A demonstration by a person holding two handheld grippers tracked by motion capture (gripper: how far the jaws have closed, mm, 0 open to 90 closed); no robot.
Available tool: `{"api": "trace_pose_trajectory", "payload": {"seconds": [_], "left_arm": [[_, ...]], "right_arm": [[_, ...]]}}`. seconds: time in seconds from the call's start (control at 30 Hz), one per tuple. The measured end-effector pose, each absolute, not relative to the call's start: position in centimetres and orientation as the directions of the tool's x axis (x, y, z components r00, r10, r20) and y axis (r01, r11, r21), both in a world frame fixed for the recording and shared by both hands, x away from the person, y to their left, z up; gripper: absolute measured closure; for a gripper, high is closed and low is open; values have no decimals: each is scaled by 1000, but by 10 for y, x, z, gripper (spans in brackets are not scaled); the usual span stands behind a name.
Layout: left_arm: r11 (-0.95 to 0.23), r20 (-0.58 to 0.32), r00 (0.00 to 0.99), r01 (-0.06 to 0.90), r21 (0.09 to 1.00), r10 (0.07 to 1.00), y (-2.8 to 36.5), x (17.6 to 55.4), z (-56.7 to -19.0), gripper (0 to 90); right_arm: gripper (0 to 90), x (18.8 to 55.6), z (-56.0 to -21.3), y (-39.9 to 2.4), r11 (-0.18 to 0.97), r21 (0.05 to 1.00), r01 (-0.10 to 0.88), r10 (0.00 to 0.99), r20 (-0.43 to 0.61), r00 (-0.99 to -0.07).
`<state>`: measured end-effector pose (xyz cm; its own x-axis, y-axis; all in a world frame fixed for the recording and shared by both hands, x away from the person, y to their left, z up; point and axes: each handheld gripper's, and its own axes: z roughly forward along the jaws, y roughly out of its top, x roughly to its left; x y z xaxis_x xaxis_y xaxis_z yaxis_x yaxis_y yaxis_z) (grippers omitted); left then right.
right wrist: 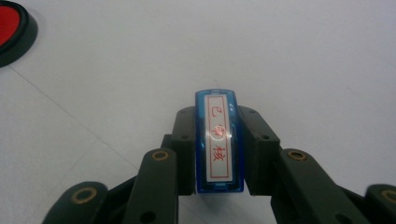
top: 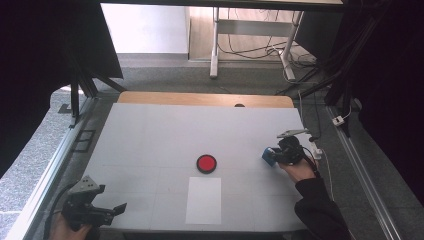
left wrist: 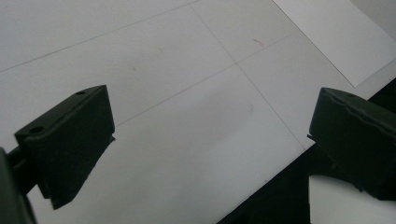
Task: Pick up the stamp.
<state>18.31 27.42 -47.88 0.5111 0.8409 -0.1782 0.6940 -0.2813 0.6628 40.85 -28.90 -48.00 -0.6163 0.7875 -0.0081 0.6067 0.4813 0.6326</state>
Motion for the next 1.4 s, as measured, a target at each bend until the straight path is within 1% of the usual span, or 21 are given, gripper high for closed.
{"api": "trace_pose_trajectory", "payload": {"seconds": [0.17,0.3,0.7,0.9,1.03,1.4], "left_arm": [[-284,-176,513,693,663,840,274,183,-479,3],[-285,-176,512,694,661,841,274,183,-479,4],[-301,-179,534,688,660,826,273,183,-479,6],[-298,-185,535,688,662,824,274,183,-479,5],[-301,-184,536,688,660,824,274,183,-479,4],[-308,-177,540,686,659,823,273,183,-479,4]], "right_arm": [[705,409,-478,-287,500,622,602,782,-26,-623],[705,406,-475,-288,501,634,589,776,-28,-630],[706,398,-466,-287,472,654,591,779,3,-627],[705,390,-459,-285,482,672,563,756,6,-654],[705,382,-454,-282,498,685,531,737,-11,-676],[706,371,-447,-277,467,710,527,728,30,-685]]}}
